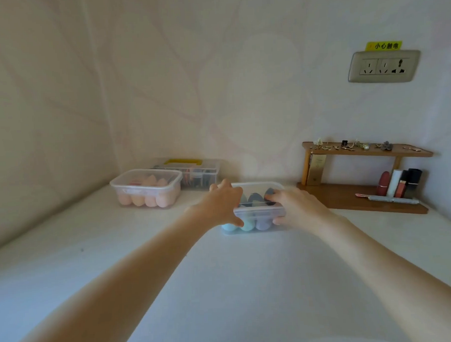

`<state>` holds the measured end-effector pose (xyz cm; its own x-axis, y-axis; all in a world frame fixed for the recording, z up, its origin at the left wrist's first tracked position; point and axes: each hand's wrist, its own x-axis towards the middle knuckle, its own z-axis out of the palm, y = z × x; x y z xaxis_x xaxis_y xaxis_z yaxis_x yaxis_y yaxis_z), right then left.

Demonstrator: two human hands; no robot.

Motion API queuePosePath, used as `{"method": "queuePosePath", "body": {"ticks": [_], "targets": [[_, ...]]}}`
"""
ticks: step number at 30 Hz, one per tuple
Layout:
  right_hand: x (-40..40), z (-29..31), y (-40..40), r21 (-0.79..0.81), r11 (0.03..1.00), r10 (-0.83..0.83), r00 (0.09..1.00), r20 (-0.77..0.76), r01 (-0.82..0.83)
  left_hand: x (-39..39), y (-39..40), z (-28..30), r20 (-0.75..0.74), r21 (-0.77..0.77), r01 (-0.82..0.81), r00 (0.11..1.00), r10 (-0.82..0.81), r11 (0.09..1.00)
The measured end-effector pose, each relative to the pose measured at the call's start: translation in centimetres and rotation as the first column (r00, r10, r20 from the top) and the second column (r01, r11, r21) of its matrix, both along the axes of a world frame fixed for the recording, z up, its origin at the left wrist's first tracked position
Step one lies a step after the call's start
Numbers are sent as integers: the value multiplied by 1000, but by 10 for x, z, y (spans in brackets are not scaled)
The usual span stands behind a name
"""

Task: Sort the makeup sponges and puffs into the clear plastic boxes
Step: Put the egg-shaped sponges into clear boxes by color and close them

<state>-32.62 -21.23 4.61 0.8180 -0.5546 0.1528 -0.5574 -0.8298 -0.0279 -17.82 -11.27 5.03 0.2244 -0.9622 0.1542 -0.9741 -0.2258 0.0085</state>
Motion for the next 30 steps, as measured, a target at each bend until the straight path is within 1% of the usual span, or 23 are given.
{"method": "queuePosePath", "body": {"ticks": [2,4,8,10,12,14,15,16,18,20,21,22,23,24,25,26,27,29,30], "targets": [[5,-3,6,-101,995,-6,1000,-14,4,8,2,-3,25,10,-15,1000,15,1000],[21,5,11,-167,986,7,1000,25,-3,29,7,4,54,-29,-55,997,56,998],[88,39,23,-241,971,69,969,238,-10,92,30,45,18,-258,-159,985,170,953],[136,47,35,-264,964,117,943,311,-32,129,47,60,10,-311,-228,970,243,923],[179,43,49,-297,954,137,942,307,-42,159,63,60,36,-288,-333,933,358,898],[218,33,62,-338,940,142,950,277,-42,186,75,47,108,-275,-439,870,481,856],[232,28,67,-338,940,141,952,271,-43,194,79,38,158,-304,-454,843,515,837],[242,25,70,-331,943,136,954,266,-42,199,80,28,213,-376,-416,831,514,828],[256,24,74,-335,940,156,952,263,-62,205,79,7,316,-502,-227,850,421,834],[259,30,68,-296,944,225,941,252,-147,207,72,-10,416,-537,-56,850,322,841],[258,35,62,-220,953,264,925,272,-207,207,68,-17,429,-531,-20,856,289,847],[255,39,55,-94,959,283,907,310,-267,207,64,-22,426,-537,1,864,270,843],[249,42,45,34,946,284,878,386,-321,205,60,-24,421,-551,9,867,268,835],[244,44,34,114,930,259,843,471,-350,205,57,-25,437,-563,20,856,277,826],[238,42,21,156,929,209,823,528,-335,202,53,-25,478,-560,41,832,282,827],[235,36,8,189,939,150,835,529,-288,200,49,-26,527,-546,70,803,278,835],[234,29,-5,190,955,112,869,481,-228,197,45,-29,572,-527,94,774,270,845],[241,9,-21,117,987,75,965,251,-107,189,35,-39,624,-484,95,734,268,870],[247,-1,-24,64,995,59,986,157,-70,186,31,-45,639,-463,68,717,279,884]]}}
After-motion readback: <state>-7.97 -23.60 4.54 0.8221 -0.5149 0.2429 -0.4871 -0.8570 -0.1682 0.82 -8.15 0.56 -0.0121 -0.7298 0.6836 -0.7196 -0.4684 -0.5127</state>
